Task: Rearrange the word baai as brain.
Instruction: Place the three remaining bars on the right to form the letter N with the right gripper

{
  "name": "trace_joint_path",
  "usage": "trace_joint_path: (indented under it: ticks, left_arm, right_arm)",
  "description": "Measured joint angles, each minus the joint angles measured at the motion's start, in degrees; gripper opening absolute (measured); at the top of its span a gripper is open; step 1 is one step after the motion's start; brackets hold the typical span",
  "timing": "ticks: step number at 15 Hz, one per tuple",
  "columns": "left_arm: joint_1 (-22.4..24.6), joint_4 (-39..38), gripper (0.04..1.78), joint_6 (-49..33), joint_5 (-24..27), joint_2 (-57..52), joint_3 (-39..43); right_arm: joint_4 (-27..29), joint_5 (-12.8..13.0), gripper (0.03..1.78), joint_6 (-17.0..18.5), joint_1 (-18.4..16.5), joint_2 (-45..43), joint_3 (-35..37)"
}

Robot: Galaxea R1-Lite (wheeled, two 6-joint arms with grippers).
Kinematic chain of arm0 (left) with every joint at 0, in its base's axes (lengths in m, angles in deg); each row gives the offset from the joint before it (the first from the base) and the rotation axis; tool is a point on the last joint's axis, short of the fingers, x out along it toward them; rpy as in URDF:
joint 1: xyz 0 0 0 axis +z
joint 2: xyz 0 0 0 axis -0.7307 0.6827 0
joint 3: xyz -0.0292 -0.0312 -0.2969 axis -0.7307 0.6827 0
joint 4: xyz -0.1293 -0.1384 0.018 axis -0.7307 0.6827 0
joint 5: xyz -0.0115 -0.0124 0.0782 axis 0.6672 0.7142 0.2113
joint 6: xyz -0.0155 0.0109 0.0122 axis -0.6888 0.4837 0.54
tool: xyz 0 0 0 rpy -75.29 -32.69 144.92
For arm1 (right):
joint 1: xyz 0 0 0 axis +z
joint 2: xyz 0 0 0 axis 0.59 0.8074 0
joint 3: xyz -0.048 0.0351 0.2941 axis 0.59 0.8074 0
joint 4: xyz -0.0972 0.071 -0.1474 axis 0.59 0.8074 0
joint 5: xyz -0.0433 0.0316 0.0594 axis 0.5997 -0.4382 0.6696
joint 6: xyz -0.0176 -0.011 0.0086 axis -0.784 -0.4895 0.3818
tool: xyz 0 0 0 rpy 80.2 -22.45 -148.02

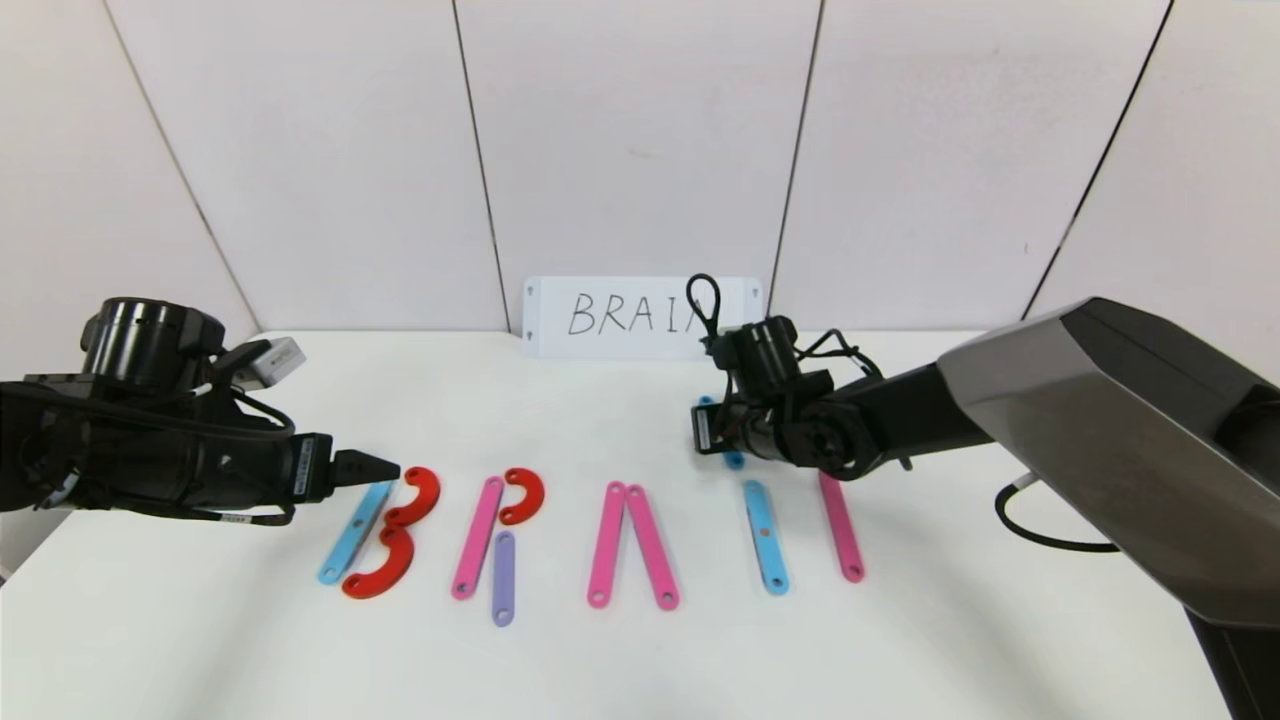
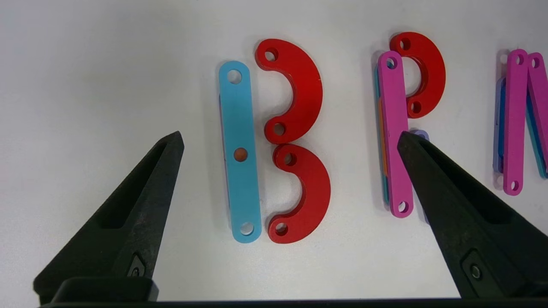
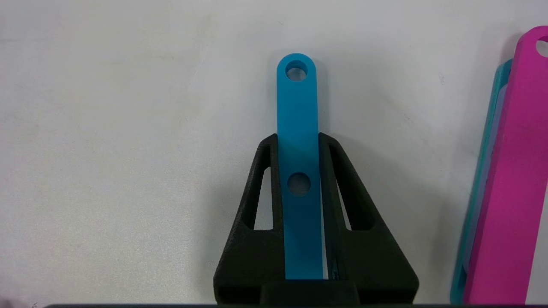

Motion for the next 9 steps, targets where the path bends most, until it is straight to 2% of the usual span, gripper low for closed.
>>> trace_joint_path:
  ticks: [4,6,8,9]
  left_arm:
    - [0.0,0.0,1.74,0.0,0.0,-0.1,0.0]
    - [0.0,0.0,1.74,0.0,0.0,-0.2,0.1]
    - [-0.1,0.0,1.74,0.0,0.0,-0.2,0.1]
    - [-0.1,0.0,1.74,0.1,0.0,-0.2,0.1]
  right_arm:
    - [0.6,-0.1,0.28,-0.2,-0.3,-3.6,2.1]
    - [0.5,-0.7,0.28,-1.5,-0.8,-7.4,4.9]
    - [0.1,-2.6,0.28,-4.0,-1.8,-12.1,9.0]
    - [0.1,-4.4,0.28,-5.4,-2.6,-14.8,11.5]
